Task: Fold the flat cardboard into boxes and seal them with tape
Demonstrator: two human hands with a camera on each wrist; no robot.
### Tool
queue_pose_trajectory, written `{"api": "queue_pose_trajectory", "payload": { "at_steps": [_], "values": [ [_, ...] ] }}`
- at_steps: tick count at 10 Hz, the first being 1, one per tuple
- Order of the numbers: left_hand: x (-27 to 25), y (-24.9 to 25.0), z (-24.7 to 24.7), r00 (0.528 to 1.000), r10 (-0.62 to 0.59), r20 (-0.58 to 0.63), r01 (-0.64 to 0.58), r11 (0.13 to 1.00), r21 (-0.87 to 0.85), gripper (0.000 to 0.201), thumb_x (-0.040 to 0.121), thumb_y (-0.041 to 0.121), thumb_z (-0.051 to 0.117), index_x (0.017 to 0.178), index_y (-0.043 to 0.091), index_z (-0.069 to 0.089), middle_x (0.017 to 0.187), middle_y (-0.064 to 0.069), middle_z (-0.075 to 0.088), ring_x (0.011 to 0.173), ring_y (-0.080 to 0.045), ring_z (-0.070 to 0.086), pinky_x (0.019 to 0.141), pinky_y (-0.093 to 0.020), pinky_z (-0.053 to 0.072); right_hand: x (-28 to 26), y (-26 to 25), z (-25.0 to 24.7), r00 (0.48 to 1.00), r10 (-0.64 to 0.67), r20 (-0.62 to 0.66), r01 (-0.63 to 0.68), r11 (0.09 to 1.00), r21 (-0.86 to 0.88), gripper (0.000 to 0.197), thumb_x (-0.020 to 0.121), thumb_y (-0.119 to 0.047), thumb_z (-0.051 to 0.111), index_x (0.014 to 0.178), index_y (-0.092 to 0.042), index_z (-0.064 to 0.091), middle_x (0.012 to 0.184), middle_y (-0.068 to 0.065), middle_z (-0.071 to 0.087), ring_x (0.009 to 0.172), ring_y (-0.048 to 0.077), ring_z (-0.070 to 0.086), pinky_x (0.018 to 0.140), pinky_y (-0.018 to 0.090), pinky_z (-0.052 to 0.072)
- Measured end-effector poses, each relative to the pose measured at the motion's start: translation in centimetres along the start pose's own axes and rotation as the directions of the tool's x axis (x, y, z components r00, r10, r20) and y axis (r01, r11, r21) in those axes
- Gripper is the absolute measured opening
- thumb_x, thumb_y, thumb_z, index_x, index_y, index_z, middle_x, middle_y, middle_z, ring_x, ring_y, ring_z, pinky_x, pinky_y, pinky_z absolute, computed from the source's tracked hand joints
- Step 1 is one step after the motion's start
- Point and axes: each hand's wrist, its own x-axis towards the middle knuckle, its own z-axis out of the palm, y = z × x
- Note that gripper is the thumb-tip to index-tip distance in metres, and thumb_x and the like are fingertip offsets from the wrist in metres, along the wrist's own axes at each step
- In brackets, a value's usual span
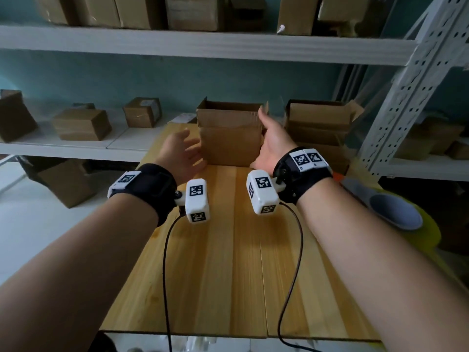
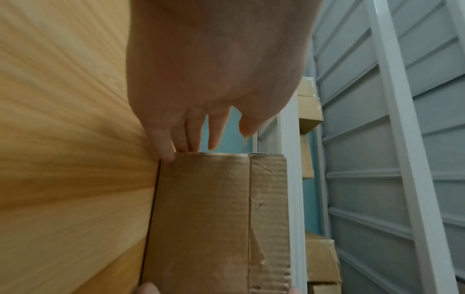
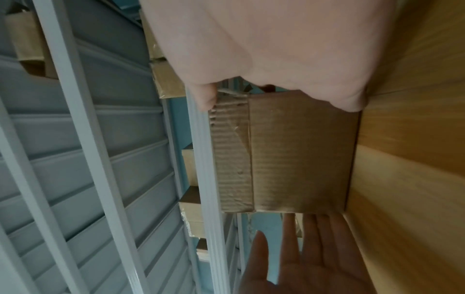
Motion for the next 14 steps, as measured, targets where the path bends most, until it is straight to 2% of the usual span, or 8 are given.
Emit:
{"api": "queue_pose_trajectory", "payload": {
  "at_steps": [3,5,6,7,9,11,13,14],
  "values": [
    [-2.6,1.5,1.5,0.999,-0.026,0.041,0.024,0.999,0.044,0.039,0.103,0.042,0.058,0.135,0.023,0.065,0.135,-0.017,0.058,0.119,-0.037,0.066,0.096,-0.047,0.060,-1.5,-2.6,0.8,0.985,-0.117,-0.127,0.116,0.993,-0.021,0.065,0.106,-0.041,0.052,0.162,-0.013,0.033,0.168,0.016,0.030,0.155,0.038,0.030,0.121,0.054,0.030],
    [-3.4,3.6,3.5,0.989,0.116,0.088,-0.128,0.981,0.143,0.027,0.111,0.034,0.050,0.129,0.019,0.063,0.138,-0.012,0.062,0.125,-0.034,0.065,0.105,-0.044,0.057,-1.3,-4.7,0.8,0.992,-0.111,-0.061,0.111,0.994,-0.004,0.081,0.102,-0.056,0.051,0.167,-0.033,0.007,0.175,0.005,-0.001,0.160,0.042,0.001,0.120,0.075,0.013],
    [-2.9,3.7,4.0,0.984,0.109,0.144,-0.130,0.981,0.145,0.044,0.110,0.052,0.045,0.133,0.019,0.063,0.136,-0.014,0.065,0.123,-0.034,0.067,0.112,-0.047,0.048,-0.7,-5.2,0.0,0.995,-0.093,-0.031,0.095,0.993,0.071,0.098,0.097,-0.064,0.055,0.167,-0.028,-0.003,0.175,0.006,-0.004,0.160,0.043,-0.003,0.120,0.076,0.009],
    [-2.0,2.7,3.5,0.984,0.059,0.166,-0.086,0.984,0.158,0.058,0.108,0.063,0.039,0.141,0.018,0.057,0.140,-0.015,0.062,0.125,-0.036,0.063,0.119,-0.054,0.033,0.2,-4.7,-1.5,0.996,-0.090,0.022,0.088,0.995,0.051,0.095,0.093,-0.055,0.062,0.168,-0.030,0.009,0.175,0.017,0.003,0.159,0.045,0.001,0.120,0.075,0.014],
    [-0.4,0.4,1.9,0.984,-0.039,0.172,0.013,0.989,0.149,0.081,0.103,0.071,0.042,0.162,0.016,0.038,0.165,-0.018,0.041,0.148,-0.040,0.046,0.127,-0.058,0.025,0.9,-2.7,-2.5,0.995,-0.100,0.011,0.099,0.990,0.099,0.094,0.095,-0.045,0.064,0.168,-0.017,0.012,0.173,0.018,0.008,0.158,0.045,0.009,0.120,0.072,0.018],
    [0.2,0.0,1.1,0.980,-0.038,0.195,0.012,0.991,0.134,0.085,0.101,0.073,0.044,0.165,0.018,0.034,0.167,-0.019,0.038,0.149,-0.040,0.044,0.127,-0.058,0.025,0.9,-2.1,-1.6,0.999,-0.029,-0.040,0.033,0.992,0.125,0.082,0.101,-0.049,0.055,0.166,-0.014,0.019,0.173,0.017,0.014,0.159,0.042,0.013,0.126,0.062,0.019],
    [-0.3,0.2,1.1,0.977,-0.027,0.209,0.013,0.998,0.068,0.091,0.099,0.073,0.047,0.167,0.015,0.028,0.172,-0.019,0.026,0.152,-0.043,0.039,0.127,-0.063,0.023,-2.2,-2.1,-0.4,1.000,0.001,-0.013,0.002,0.975,0.223,0.088,0.107,-0.040,0.053,0.166,-0.022,-0.009,0.170,0.027,-0.012,0.158,0.049,-0.001,0.122,0.069,0.014],
    [-0.5,0.4,1.2,0.982,-0.021,0.190,0.018,1.000,0.018,0.094,0.099,0.072,0.050,0.168,0.012,0.025,0.175,-0.020,0.017,0.157,-0.044,0.029,0.127,-0.064,0.022,-3.0,-2.3,0.0,0.999,-0.001,-0.051,0.012,0.977,0.213,0.084,0.107,-0.036,0.052,0.167,-0.021,-0.005,0.170,0.028,-0.009,0.158,0.048,0.001,0.123,0.066,0.014]
  ]
}}
